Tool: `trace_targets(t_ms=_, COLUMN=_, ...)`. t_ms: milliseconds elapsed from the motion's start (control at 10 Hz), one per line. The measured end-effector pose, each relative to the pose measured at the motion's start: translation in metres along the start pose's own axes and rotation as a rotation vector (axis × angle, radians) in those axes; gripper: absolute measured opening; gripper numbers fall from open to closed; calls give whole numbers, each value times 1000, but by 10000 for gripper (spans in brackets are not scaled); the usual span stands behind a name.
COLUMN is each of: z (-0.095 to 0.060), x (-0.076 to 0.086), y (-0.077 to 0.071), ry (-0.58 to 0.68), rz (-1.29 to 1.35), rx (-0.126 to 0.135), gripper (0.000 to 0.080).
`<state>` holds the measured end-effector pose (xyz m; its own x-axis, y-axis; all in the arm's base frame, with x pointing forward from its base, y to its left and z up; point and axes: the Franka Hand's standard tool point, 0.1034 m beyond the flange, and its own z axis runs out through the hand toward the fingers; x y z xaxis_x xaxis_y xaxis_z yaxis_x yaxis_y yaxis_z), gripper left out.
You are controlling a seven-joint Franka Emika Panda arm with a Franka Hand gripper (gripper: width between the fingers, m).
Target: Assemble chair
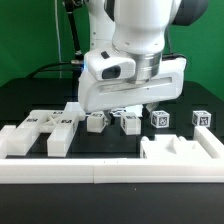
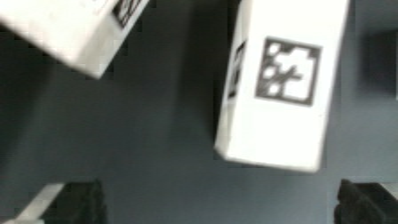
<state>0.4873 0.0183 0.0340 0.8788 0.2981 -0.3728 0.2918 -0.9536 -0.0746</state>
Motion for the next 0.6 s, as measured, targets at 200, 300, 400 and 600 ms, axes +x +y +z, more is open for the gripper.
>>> trace_targets(t_ms=200, z=-2, x=3, y=-1, ry=-113, rz=-11, rx=-19, gripper=649)
trace_targets(t_ms=300, z=2, x=0, y=2, ry=-194, rz=0, rx=-46, gripper=649)
trace_targets(t_ms=400, z=7, x=0, y=3, ry=-262, rz=16, rx=-65, gripper=649)
trace_targets(t_ms=600, z=16, x=-4, y=-2, ry=-378, rz=47, rx=-61, gripper=649)
